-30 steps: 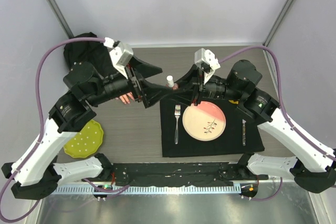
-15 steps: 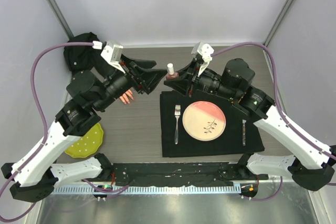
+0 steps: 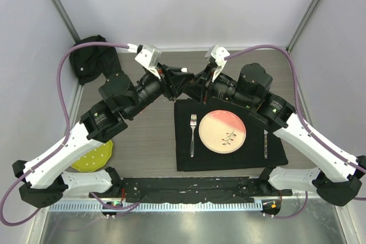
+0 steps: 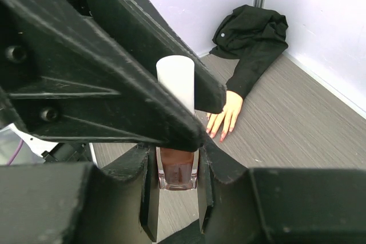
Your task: Paint the nails
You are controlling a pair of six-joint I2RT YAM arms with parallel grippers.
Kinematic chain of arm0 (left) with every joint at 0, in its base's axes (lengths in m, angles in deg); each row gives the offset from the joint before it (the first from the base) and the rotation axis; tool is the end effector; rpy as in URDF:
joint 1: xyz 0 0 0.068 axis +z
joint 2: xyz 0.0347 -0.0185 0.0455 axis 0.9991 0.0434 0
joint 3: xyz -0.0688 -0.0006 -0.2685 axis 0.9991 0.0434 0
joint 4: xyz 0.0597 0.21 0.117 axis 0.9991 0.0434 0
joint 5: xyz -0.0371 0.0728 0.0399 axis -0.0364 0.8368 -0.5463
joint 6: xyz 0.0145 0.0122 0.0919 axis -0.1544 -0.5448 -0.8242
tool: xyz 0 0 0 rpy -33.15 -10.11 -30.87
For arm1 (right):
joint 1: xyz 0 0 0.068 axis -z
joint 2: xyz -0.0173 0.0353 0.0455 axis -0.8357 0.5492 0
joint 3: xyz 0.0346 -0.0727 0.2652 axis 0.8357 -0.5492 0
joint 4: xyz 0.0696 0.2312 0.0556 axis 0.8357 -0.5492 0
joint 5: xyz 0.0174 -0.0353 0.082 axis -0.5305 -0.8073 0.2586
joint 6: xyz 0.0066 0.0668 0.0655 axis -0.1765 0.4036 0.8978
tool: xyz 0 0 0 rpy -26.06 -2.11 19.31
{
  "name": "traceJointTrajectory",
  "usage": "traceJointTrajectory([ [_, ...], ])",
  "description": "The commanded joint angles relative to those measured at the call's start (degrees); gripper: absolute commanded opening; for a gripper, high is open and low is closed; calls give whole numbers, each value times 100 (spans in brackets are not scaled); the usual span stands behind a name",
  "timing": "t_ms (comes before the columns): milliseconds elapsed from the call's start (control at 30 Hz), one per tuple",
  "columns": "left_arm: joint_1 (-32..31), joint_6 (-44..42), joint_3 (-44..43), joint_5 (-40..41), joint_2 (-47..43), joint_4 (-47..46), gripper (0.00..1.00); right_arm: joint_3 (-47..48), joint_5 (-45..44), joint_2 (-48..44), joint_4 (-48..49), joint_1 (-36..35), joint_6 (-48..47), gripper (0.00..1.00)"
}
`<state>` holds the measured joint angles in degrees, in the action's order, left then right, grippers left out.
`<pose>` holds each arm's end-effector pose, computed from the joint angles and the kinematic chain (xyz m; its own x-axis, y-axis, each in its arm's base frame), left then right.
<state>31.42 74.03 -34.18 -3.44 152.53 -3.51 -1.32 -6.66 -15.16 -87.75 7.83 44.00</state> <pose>0.1511 -0.2070 0.5023 -0.1496 -0.3082 -0.9395 0.7481 0.5860 -0.3114 0.1662 0.2233 0.4709 -0.0383 0.0394 -0.9985 -0.8970 0.4390 0.0517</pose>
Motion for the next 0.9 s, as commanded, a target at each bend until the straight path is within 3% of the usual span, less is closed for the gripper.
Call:
traceJointTrajectory([
  [0,-33,-73,-320,215,41,-211,26,265,-103,-50,287,-80,-34,2],
  [33,-33,-38,-338,242,50,-168,19,256,-77,-50,287,-80,-52,1],
  [67,-33,-29,-382,233,85,-133,2,256,28,-67,296,-97,-61,1],
  [133,2,-55,-496,-89,129,8,0,203,221,-111,331,-97,-61,1],
  [233,545,293,-986,-2808,576,403,0,124,1308,-208,401,-88,-26,1],
  [267,695,470,-1049,-4304,821,412,0,81,2173,-234,462,-88,61,1],
  [333,898,751,-902,-5553,1016,-78,0,-60,2970,-278,1066,-88,420,1],
  [367,907,831,-831,-6681,1086,-532,0,-269,3547,-330,1470,-88,1032,1],
  [400,907,989,-543,-7154,1183,-902,0,-324,3753,-340,2074,-97,1299,1],
  [433,916,1739,-349,-7602,1201,-1515,0,-368,3973,-331,2350,-97,1545,1],
  [467,916,2190,-138,-8155,1288,-2922,0,-464,4271,-322,3014,-97,2200,1],
  [567,907,3229,-30,-8782,1605,-3867,0,-614,4502,-305,4037,-97,3153,1],
  [633,934,3319,-162,-8819,1798,-3912,0,-483,4538,-278,3909,-97,3121,1],
  [767,1144,3355,-321,-8732,1817,-3771,0,-132,4222,-287,2350,-88,2148,1],
  [833,1363,3197,-294,-8513,1633,-3405,1,-17,4028,-261,2029,-71,1681,1],
  [867,1443,3066,-312,-8425,1562,-3184,9,10,4002,-243,1836,-19,1592,1],
])
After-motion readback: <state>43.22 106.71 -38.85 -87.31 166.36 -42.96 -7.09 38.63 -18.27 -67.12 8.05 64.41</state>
